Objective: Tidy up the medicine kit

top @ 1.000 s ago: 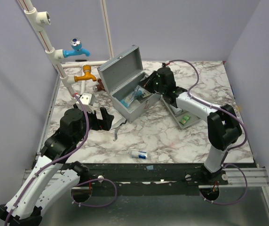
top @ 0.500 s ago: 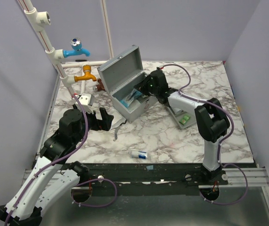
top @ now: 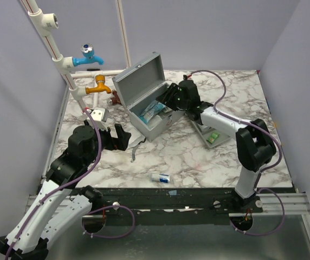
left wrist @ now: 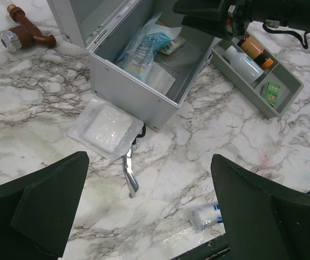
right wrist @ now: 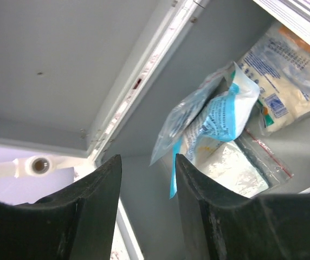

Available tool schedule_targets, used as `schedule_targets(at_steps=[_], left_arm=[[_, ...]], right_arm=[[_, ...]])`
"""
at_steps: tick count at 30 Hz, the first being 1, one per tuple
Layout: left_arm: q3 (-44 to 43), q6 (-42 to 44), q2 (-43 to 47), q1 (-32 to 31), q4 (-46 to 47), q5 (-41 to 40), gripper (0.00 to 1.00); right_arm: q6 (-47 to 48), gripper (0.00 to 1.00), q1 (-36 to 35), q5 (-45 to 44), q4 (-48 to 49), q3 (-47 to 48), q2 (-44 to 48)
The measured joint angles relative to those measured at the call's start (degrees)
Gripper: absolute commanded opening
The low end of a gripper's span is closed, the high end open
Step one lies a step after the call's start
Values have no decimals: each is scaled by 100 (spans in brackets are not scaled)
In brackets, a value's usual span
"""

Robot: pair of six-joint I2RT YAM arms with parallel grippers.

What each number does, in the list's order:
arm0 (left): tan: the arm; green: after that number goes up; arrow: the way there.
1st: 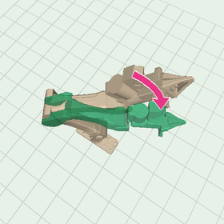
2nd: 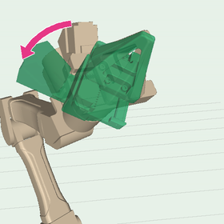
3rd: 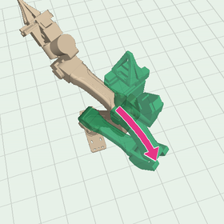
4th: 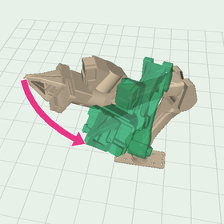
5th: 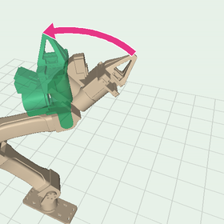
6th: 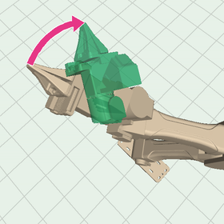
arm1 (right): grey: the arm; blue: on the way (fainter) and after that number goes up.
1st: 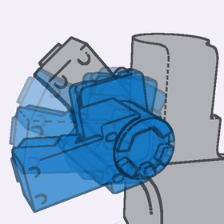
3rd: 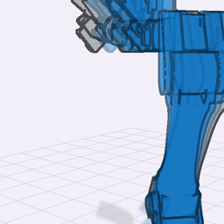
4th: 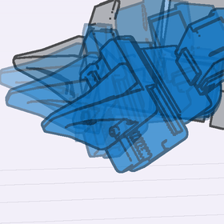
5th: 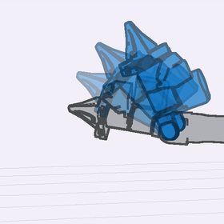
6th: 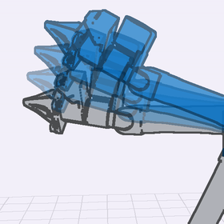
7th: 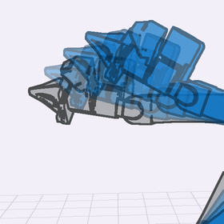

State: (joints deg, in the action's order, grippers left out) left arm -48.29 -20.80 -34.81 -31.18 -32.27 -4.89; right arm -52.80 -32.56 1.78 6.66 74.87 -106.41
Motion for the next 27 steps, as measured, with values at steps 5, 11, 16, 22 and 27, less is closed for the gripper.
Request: schedule_targets(at_steps=[5,11,16,22,27], left_arm=[[0,0,-42,0,0,0,99],[0,0,-118,0,0,0,99],[0,0,-153,0,-2,-2,99],[0,0,-160,7,-2,-4,99],[0,0,-162,11,-9,-46,99]], right_arm=[[581,51,0,162,-61,-127,546],[1569,57,-26,686,-212,-380,1040],[2463,65,-133,1174,-522,-916,1338],[3158,66,-400,1720,-898,-1596,1626],[3709,80,-1108,1797,-1191,-1714,1635]])
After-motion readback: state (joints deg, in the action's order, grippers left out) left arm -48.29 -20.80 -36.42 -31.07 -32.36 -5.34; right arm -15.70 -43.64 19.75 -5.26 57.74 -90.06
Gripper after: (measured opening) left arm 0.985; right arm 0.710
